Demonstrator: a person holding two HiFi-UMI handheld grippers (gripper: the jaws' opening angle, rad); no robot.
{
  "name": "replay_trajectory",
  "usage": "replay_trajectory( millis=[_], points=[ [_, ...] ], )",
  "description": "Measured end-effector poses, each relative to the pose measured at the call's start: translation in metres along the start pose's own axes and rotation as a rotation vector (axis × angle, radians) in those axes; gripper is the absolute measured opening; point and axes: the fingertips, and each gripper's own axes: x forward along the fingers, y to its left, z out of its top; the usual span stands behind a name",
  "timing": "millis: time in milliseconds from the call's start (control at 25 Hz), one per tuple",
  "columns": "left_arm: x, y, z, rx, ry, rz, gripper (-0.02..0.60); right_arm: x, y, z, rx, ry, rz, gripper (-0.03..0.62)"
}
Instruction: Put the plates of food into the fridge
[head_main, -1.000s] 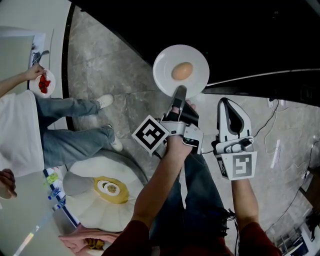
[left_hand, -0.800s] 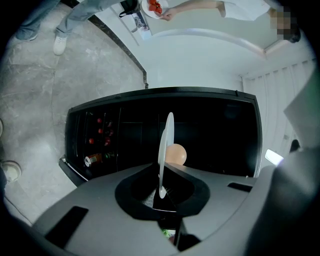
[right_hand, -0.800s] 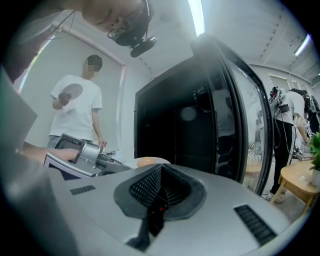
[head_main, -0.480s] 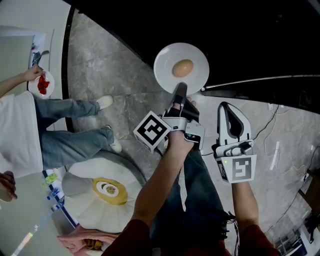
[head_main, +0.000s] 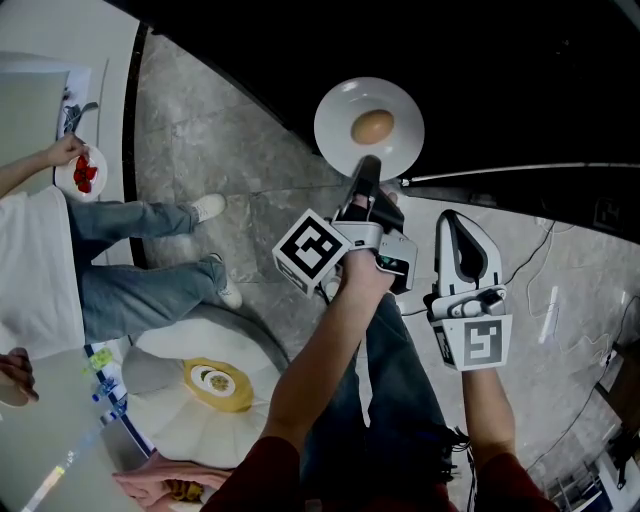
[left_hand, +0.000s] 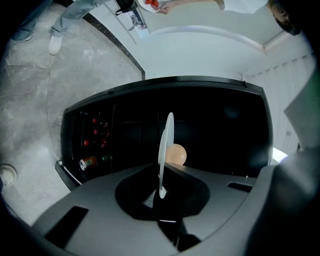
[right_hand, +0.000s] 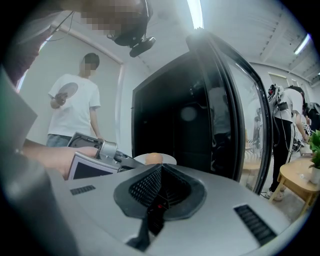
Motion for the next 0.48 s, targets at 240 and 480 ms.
replay_trajectory(
  millis=[240,480],
  points=[
    [0.005,-0.004,0.001,0.011,-0.002,-0.001,0.023,0.000,0.001,0.004,0.022,-0.006,-0.013,0.011],
    [0.004,-0.004,0.001,0.001,0.001,-0.003,0.022,-0.006,0.005,0.006,0.012,-0.011,-0.012,0.011]
  ],
)
